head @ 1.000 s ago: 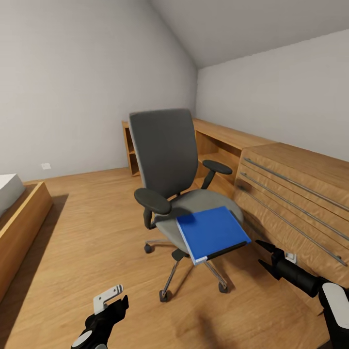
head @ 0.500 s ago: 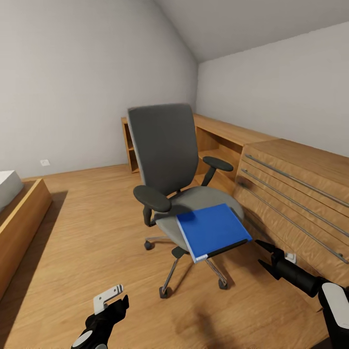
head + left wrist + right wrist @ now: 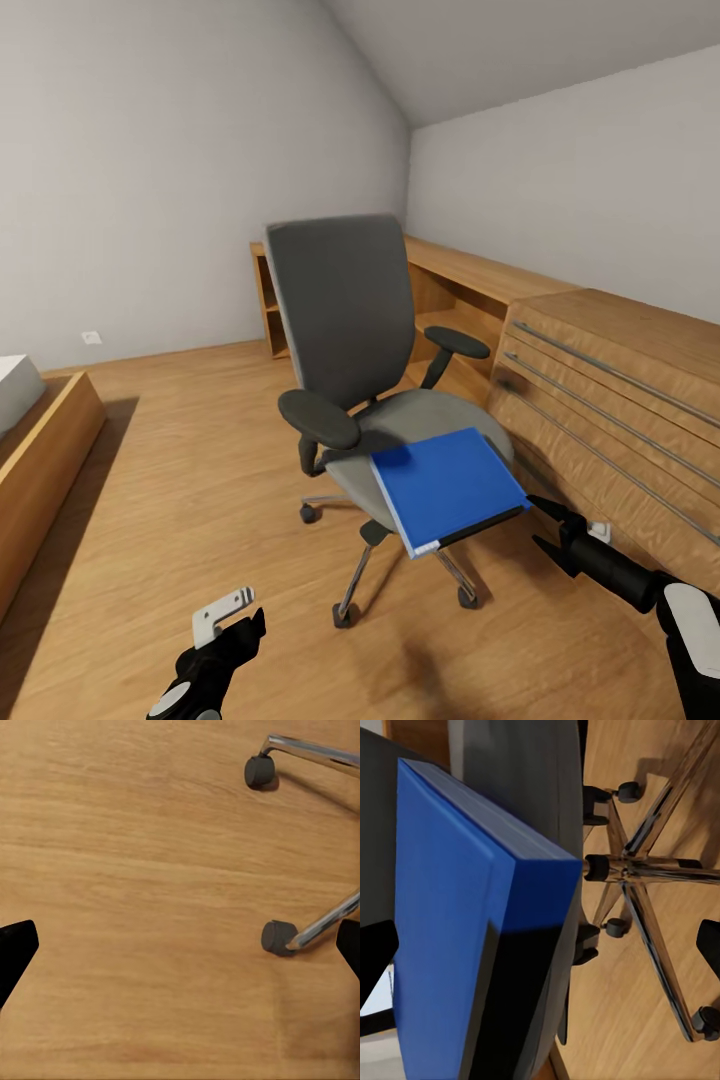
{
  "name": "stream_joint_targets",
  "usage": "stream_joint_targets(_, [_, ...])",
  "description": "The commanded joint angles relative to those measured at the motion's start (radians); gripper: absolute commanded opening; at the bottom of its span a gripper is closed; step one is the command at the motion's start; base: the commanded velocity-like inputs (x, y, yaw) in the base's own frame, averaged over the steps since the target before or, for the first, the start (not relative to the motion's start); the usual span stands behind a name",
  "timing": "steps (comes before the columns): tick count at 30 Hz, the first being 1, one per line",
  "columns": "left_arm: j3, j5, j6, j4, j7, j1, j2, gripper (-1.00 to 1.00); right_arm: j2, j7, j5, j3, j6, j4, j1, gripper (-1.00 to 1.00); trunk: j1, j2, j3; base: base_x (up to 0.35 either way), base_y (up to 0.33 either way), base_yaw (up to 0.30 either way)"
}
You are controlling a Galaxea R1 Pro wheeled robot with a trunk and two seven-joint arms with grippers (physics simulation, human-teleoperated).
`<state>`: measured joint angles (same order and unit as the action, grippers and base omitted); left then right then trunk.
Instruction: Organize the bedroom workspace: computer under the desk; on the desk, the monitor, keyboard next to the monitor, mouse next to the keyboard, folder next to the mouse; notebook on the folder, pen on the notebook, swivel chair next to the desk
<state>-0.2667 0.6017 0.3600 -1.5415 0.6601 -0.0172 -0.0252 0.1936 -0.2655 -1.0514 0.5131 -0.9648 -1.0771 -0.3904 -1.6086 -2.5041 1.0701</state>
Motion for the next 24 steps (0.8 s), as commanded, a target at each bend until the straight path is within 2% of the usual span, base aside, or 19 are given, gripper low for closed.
stream_joint_targets(1, [-0.002, 0.006, 0.002, -0.002, 0.007, 0.0, -0.001, 1.0, 0.0, -0.01, 0.01, 0.002, -0.005, 0.0, -0.001, 1.0, 0.0, 0.0, 0.001, 0.031, 0.018, 0.0])
stream_joint_targets(10, [-0.002, 0.007, 0.003, 0.0, 0.006, 0.0, -0.001, 1.0, 0.0, -0.011, 0.01, 0.002, -0.005, 0.0, -0.001, 1.0, 0.0, 0.0, 0.001, 0.121, 0.08, 0.0])
stream_joint_targets(24, [-0.002, 0.007, 0.002, 0.0, 0.006, 0.0, -0.001, 1.0, 0.0, -0.011, 0.01, 0.002, -0.005, 0.0, -0.001, 1.0, 0.0, 0.0, 0.001, 0.009, 0.006, 0.0])
